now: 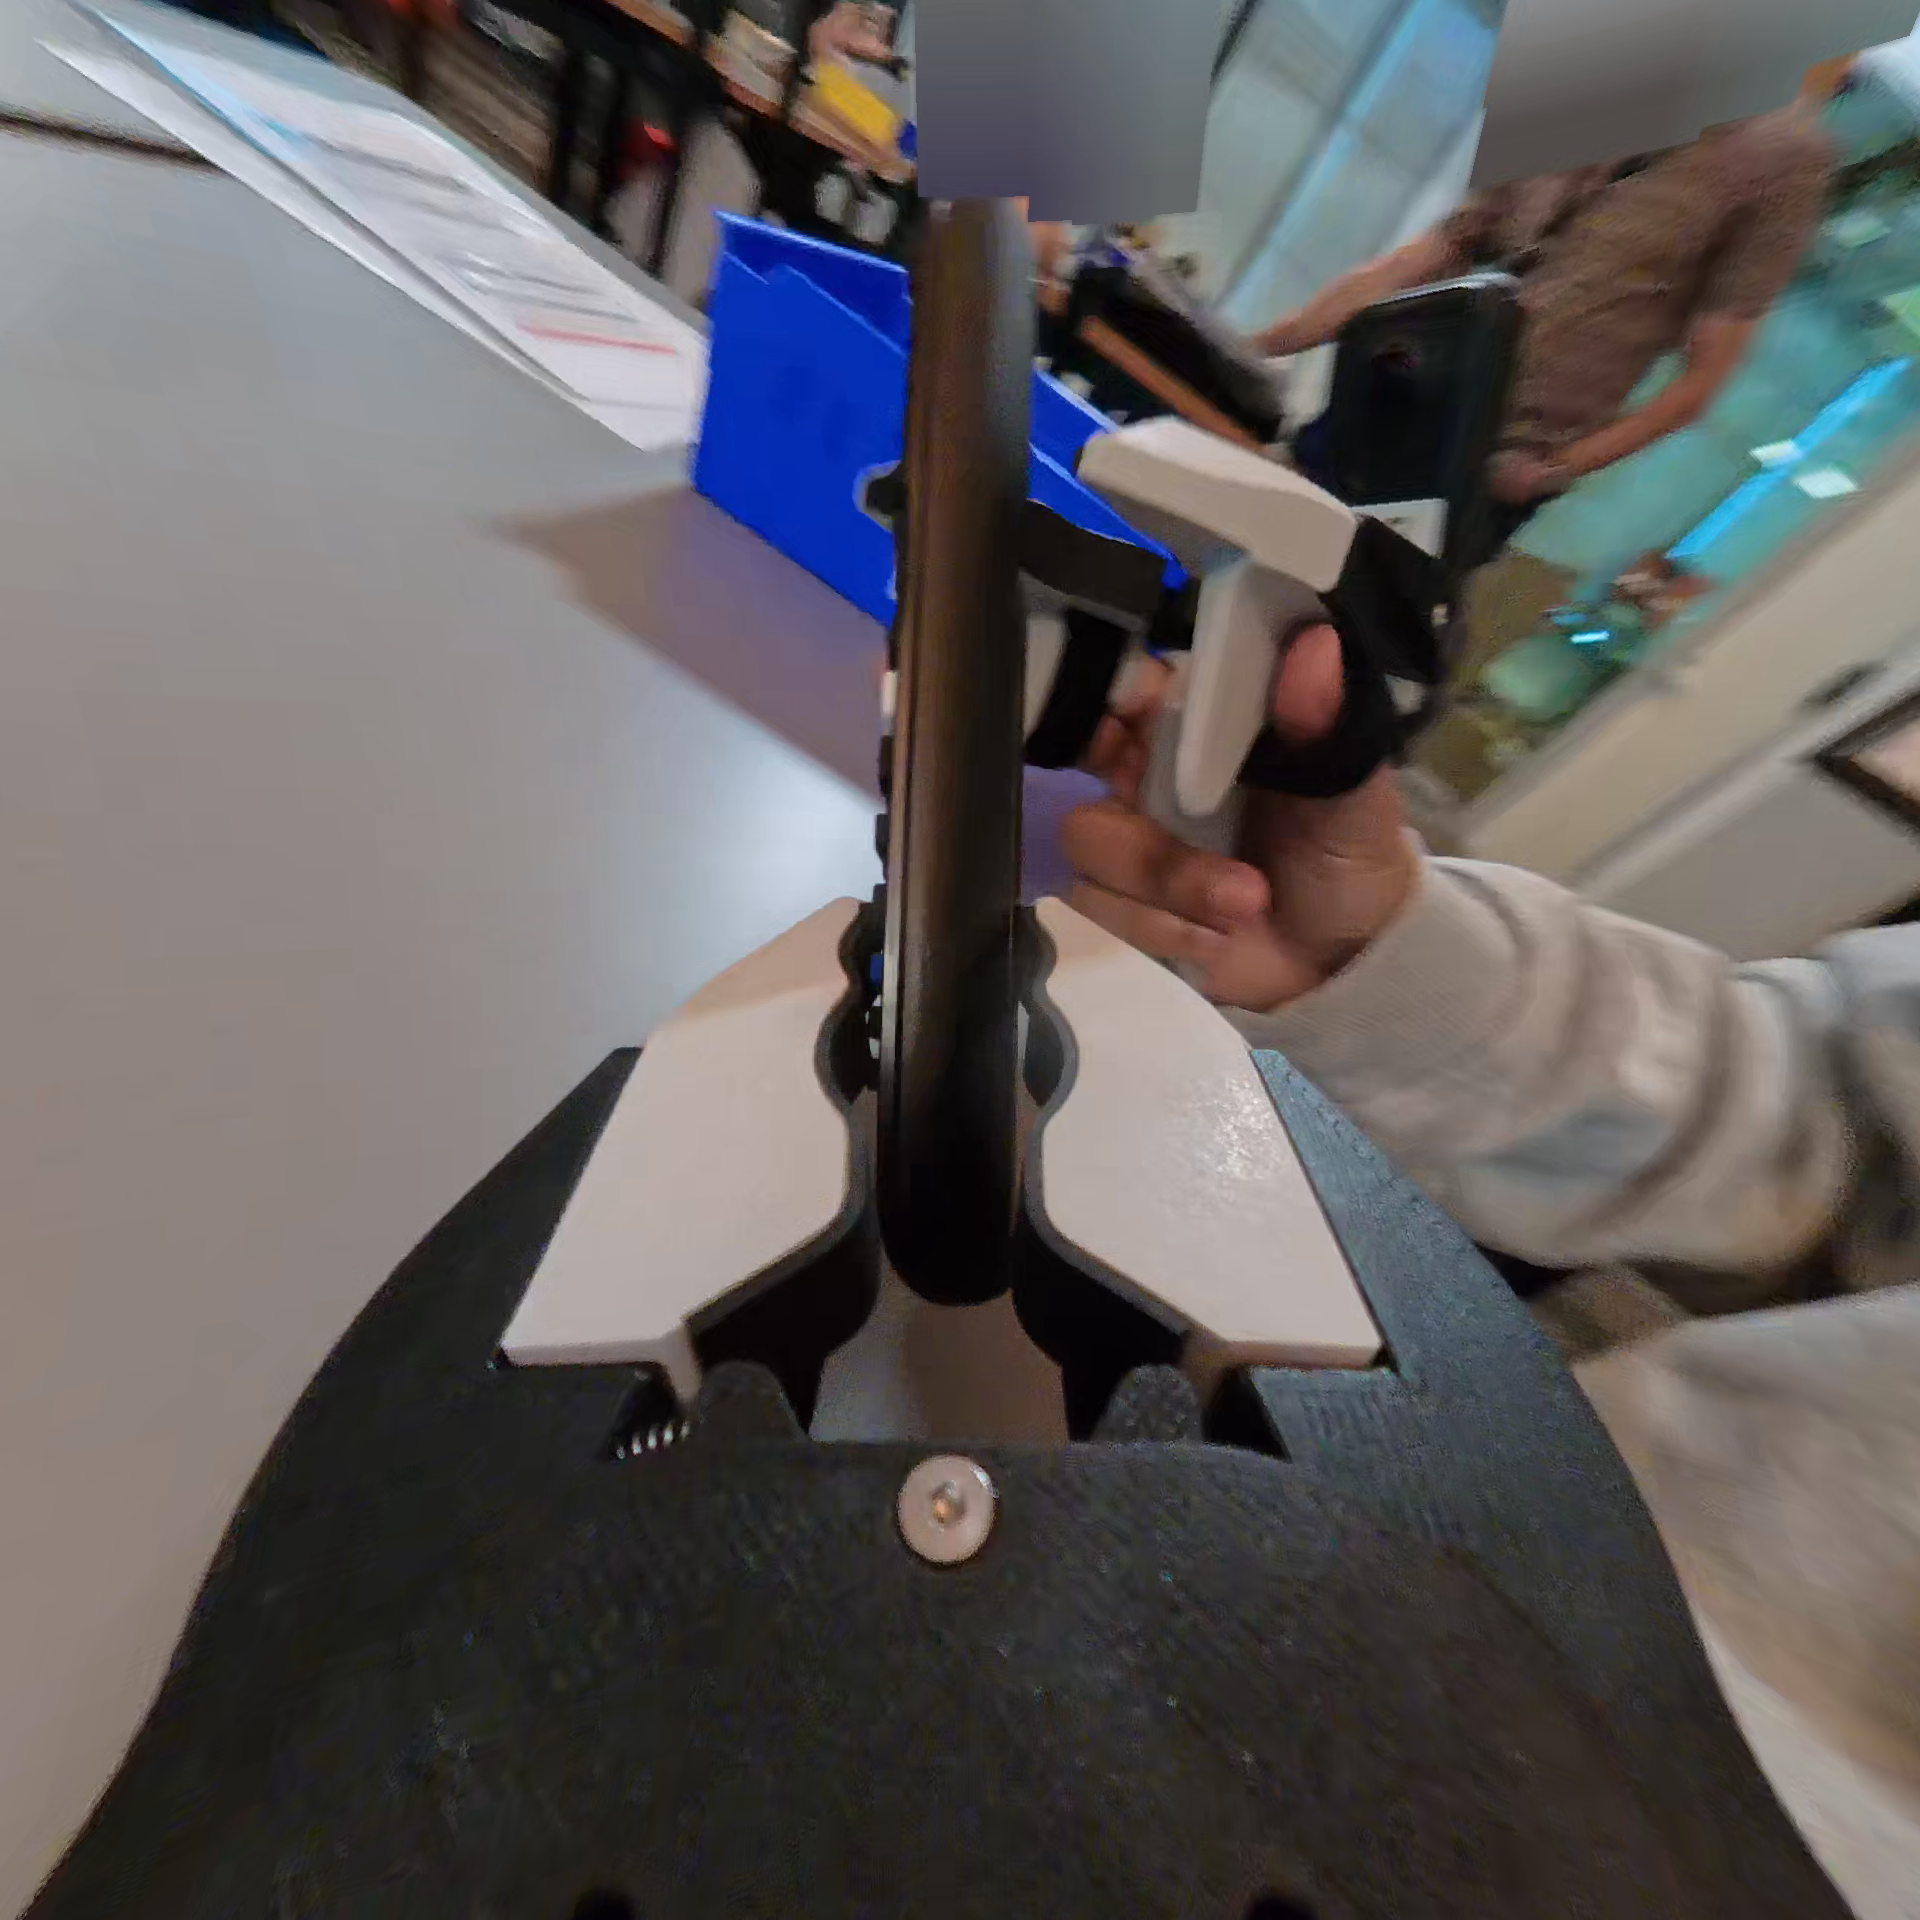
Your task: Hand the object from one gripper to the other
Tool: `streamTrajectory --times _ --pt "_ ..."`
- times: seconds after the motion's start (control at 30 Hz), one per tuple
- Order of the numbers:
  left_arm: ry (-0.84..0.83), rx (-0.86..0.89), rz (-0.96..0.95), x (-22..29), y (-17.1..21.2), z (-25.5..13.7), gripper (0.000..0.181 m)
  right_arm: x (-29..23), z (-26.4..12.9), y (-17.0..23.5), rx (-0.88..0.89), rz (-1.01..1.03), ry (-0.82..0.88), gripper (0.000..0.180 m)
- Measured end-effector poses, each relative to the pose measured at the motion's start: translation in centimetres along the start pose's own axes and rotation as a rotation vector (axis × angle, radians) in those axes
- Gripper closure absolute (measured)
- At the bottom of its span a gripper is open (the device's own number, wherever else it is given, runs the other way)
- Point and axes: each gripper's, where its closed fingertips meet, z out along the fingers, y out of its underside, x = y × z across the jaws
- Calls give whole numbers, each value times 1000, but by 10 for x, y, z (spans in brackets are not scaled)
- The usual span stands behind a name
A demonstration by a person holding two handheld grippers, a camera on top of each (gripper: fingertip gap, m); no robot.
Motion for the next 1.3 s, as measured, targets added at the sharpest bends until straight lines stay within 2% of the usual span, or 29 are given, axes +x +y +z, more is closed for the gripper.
streamTrajectory --times 0.07,0.13,0.3,0.4,0.5,0.63,0.7,0.8,0.87,0.93,1.0,1.1,1.3 --pt "-119 8 96 -10 -4 -4 155 -7 4 7 -10 19 -4 121" --pt "-128 23 167 -4 -8 -4 156 -17 9 16 -36 65 -33 123" --pt "-284 61 394 2 -17 -7 155 -28 14 29 -57 228 -80 122" --pt "-399 33 584 1 -17 -8 155 -33 13 28 -22 313 -111 122" --pt "-471 -19 729 1 -10 -3 154 -33 11 25 -5 311 -101 124" --pt "-474 -15 774 6 -8 0 154 -32 9 25 -21 337 -113 127" --pt "-411 7 713 10 -7 1 153 -32 9 24 -26 346 -128 127" --pt "-285 40 565 16 -8 3 120 -32 7 17 -19 313 -172 127" --pt "-199 68 446 17 -10 2 108 -37 3 8 -9 276 -240 127" --pt "-22 83 283 27 -10 2 114 -45 -3 -1 -10 238 -331 128" --pt "244 73 24 44 -10 -1 117 -54 -10 -7 -27 202 -419 127" --pt "574 28 -319 62 -10 -11 103 -71 -19 -7 -77 161 -539 128" --pt "886 -102 -432 96 2 -28 107 -95 -27 7 -172 131 -684 128"
